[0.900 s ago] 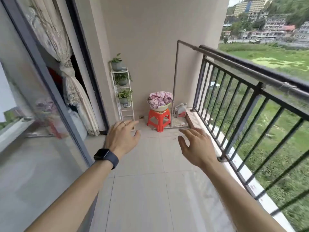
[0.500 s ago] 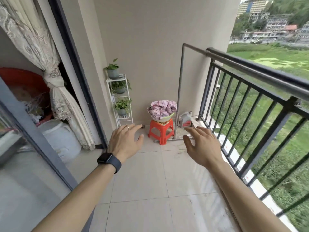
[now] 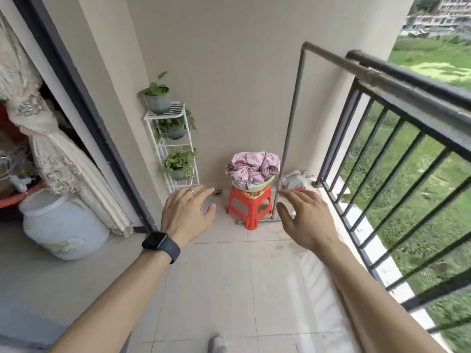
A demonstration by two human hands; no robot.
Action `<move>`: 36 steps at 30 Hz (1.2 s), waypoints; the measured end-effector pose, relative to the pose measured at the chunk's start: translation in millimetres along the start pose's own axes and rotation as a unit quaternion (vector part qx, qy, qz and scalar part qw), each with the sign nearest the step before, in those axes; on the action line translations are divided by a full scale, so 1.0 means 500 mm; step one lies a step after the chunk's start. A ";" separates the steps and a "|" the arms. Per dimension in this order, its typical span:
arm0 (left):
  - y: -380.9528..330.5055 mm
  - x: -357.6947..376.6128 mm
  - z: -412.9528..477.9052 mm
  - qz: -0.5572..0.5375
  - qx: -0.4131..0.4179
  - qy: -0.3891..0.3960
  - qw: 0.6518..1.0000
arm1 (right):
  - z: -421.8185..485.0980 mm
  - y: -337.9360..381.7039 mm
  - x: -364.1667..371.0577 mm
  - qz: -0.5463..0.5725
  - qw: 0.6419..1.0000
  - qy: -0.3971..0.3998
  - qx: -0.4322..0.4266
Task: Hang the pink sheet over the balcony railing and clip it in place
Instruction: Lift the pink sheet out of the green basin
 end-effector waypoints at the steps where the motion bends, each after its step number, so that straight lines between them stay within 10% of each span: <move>1: 0.024 0.022 0.042 -0.003 -0.002 0.001 1.000 | 0.040 0.000 0.030 -0.003 1.000 0.007 0.002; 36: 0.564 0.774 1.222 -0.138 -0.046 0.186 0.972 | 1.236 -0.127 0.865 -0.011 0.969 0.190 0.158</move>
Point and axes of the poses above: each hand's wrist, its own z-axis towards the middle knuckle, its own x-axis out of the palm, y = z × x, the point moved 10 cm from there along z, towards the middle knuckle, and after that the axes turned 15 degrees about x, right-handed, at the moved point
